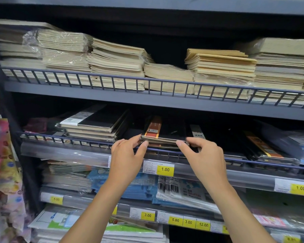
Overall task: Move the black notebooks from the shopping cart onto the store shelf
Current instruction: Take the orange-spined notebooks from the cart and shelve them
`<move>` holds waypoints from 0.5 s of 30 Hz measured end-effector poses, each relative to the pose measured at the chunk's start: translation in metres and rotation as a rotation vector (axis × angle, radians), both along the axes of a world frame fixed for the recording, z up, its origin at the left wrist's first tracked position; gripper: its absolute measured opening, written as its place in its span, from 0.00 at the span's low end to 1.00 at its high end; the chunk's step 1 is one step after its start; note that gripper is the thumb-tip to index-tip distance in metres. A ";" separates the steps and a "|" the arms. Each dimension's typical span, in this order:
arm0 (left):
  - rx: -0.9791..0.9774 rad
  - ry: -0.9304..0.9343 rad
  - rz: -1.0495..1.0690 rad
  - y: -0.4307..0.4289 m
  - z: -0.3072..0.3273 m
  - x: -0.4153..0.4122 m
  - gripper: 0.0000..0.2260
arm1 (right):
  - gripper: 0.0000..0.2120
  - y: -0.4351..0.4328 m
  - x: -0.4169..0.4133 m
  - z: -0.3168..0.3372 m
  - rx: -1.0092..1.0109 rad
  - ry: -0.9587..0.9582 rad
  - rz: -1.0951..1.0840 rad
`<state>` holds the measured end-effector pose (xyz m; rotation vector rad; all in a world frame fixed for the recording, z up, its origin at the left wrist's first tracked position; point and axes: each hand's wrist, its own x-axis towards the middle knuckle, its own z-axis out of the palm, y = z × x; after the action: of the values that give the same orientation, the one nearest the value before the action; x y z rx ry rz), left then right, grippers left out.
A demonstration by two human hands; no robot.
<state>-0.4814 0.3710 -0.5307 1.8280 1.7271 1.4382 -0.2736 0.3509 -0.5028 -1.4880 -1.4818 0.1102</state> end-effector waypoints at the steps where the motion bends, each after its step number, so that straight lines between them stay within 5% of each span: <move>1: 0.008 0.004 0.001 0.001 -0.001 -0.001 0.18 | 0.24 0.001 0.000 -0.001 0.007 0.025 0.010; 8: 0.041 -0.018 -0.014 0.005 -0.001 -0.004 0.27 | 0.20 0.005 0.000 -0.004 0.052 0.080 0.043; 15: 0.047 -0.144 0.000 0.001 0.010 0.002 0.16 | 0.20 0.004 0.000 -0.006 0.067 0.000 0.041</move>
<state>-0.4797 0.3725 -0.5202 1.7007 1.6375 1.5817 -0.2732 0.3552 -0.5085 -1.4049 -1.5020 0.0848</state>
